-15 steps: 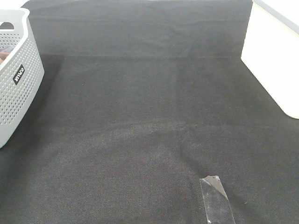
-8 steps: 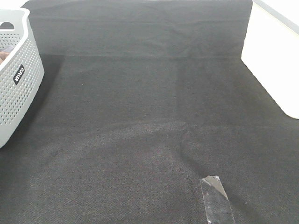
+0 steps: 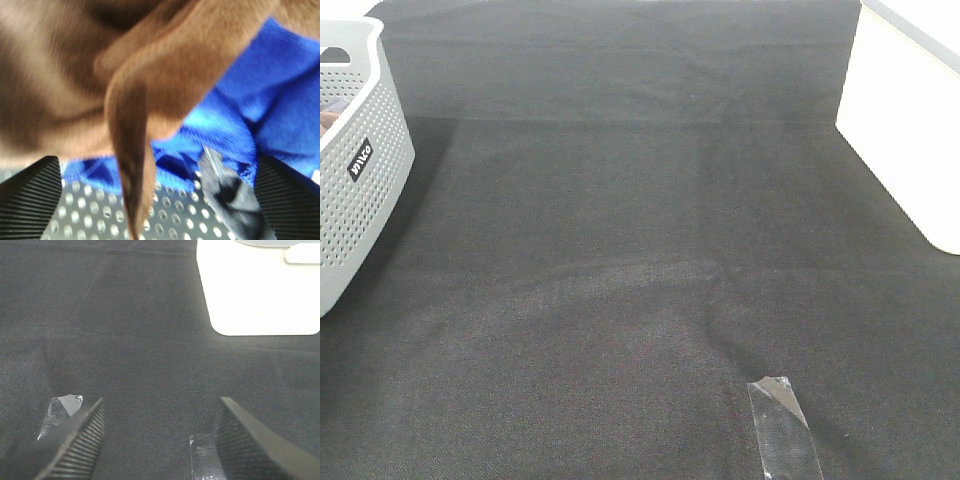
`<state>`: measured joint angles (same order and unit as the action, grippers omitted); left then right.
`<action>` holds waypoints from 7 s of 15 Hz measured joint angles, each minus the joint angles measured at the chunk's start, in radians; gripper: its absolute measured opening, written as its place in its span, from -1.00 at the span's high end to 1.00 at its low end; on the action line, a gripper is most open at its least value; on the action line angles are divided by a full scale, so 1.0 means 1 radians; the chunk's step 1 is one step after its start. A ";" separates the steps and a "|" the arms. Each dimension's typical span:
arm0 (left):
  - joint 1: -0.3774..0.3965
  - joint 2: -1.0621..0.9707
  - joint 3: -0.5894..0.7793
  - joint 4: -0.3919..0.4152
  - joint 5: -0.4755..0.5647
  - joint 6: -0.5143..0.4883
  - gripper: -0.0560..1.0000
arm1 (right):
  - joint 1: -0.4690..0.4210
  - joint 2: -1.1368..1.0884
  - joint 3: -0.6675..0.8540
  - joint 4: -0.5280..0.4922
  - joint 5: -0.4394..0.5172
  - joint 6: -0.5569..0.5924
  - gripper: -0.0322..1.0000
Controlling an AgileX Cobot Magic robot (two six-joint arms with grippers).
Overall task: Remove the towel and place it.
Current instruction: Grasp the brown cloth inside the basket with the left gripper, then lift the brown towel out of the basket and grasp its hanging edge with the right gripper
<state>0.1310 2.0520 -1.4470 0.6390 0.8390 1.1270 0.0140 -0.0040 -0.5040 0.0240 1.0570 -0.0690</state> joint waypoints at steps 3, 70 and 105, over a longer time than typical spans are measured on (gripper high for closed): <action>0.000 0.003 0.000 0.001 -0.013 0.003 -0.25 | 0.000 0.000 0.000 0.000 0.000 0.000 -0.24; -0.761 -0.513 -0.577 -0.668 0.286 -0.778 0.89 | 0.504 1.710 -0.476 1.713 -0.261 -1.952 -0.56; -0.761 -0.463 -0.577 -0.709 0.163 -0.574 0.89 | 0.331 1.823 -0.636 1.456 0.147 -1.899 -0.50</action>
<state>-0.6300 1.5890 -2.0240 -0.0700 1.0020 0.5530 0.3450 1.8190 -1.1400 1.4800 1.2040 -1.9680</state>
